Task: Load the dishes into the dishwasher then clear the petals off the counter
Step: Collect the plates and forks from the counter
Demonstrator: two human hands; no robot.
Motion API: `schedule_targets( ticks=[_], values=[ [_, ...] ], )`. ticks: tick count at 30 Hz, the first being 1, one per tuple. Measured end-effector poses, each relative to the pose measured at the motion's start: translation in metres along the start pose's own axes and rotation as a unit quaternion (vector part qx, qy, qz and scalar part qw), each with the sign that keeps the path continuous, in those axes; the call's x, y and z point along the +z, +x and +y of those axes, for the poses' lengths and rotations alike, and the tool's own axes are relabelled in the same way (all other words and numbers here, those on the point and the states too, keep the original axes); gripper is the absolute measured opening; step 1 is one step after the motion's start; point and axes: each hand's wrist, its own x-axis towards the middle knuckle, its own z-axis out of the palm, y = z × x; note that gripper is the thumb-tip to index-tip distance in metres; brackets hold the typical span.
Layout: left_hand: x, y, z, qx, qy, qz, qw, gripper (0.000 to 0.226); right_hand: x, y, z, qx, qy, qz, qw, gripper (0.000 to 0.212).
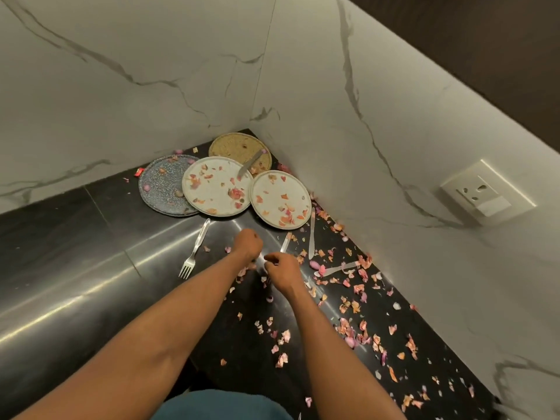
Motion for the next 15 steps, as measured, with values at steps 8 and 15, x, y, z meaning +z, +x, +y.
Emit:
schedule_targets(
  ticks=[8, 15],
  values=[
    [0.006, 0.051, 0.025, -0.158, -0.335, -0.088, 0.925, 0.021, -0.007, 0.017, 0.01, 0.044, 0.045, 0.023, 0.998, 0.03],
    [0.013, 0.072, 0.038, -0.177, -0.382, -0.058, 0.905, 0.036, -0.015, 0.01, 0.034, 0.068, 0.097, 0.049, 0.992, 0.019]
  ],
)
